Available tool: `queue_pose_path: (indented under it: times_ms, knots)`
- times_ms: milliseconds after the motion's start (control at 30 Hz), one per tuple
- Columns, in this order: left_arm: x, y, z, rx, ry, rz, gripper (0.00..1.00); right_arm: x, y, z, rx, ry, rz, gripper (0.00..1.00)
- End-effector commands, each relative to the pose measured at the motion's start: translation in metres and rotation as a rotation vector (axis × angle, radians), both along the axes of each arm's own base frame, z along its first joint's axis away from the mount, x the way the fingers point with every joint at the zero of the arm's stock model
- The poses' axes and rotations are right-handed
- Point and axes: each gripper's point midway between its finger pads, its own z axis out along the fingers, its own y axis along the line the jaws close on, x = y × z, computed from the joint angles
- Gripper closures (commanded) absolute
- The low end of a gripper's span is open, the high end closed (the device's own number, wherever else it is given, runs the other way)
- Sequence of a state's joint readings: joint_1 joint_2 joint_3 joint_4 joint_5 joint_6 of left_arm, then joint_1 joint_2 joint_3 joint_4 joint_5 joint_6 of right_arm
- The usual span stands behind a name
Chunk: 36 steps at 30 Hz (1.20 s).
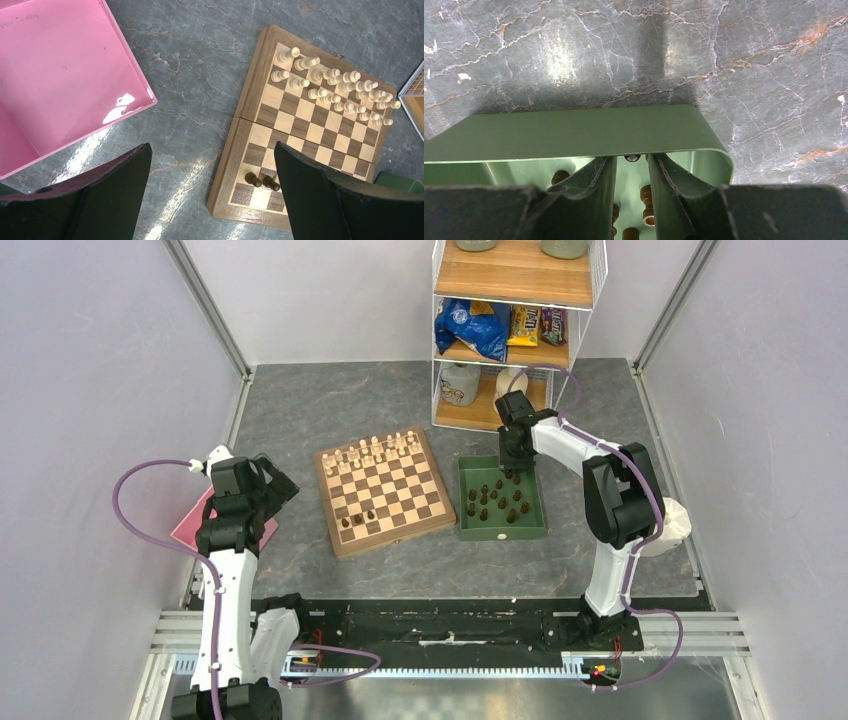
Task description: Set up the chess pieces on the board
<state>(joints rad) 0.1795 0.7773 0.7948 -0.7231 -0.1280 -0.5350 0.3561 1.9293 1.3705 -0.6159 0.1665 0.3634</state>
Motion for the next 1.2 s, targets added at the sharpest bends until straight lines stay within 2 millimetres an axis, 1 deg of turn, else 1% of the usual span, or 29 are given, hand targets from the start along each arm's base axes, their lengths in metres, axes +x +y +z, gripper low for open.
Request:
queue_pose_path:
  times_ms: [0, 233, 400, 567, 667, 833, 900, 1000, 1067, 1167]
  knots:
    - [0.007, 0.0, 0.006, -0.014, -0.039, 0.012, 0.01, 0.005, -0.003, -0.003, -0.008, -0.013, -0.003, 0.64]
    - [0.007, 0.0, 0.005, -0.015, -0.039, 0.012, 0.01, 0.008, -0.002, -0.005, -0.006, -0.013, -0.003, 0.68]
    - [0.007, 0.0, 0.005, -0.016, -0.039, 0.01, 0.01, 0.008, -0.001, -0.004, -0.004, -0.015, 0.0, 0.75]
    - [0.007, 0.0, 0.005, -0.018, -0.039, 0.009, 0.01, 0.007, -0.001, 0.004, 0.001, -0.027, 0.0, 0.8]
    - [0.007, -0.001, 0.006, -0.019, -0.042, 0.006, 0.01, 0.005, 0.0, 0.018, 0.015, -0.044, 0.003, 0.83]
    - [0.007, -0.001, 0.006, -0.02, -0.043, 0.005, 0.01, -0.003, 0.015, 0.055, 0.055, -0.105, 0.033, 0.83]
    - [0.007, -0.001, 0.006, -0.02, -0.044, 0.006, 0.01, -0.009, 0.025, 0.07, 0.065, -0.131, 0.057, 0.83]
    - [0.007, -0.001, 0.007, -0.02, -0.047, 0.005, 0.01, -0.021, 0.053, 0.089, 0.097, -0.165, 0.107, 0.83]
    - [0.007, -0.001, 0.007, -0.021, -0.047, 0.003, 0.01, -0.029, 0.079, 0.098, 0.125, -0.181, 0.152, 0.83]
    - [0.007, -0.002, 0.007, -0.021, -0.05, 0.003, 0.01, -0.043, 0.129, 0.104, 0.175, -0.188, 0.238, 0.83]
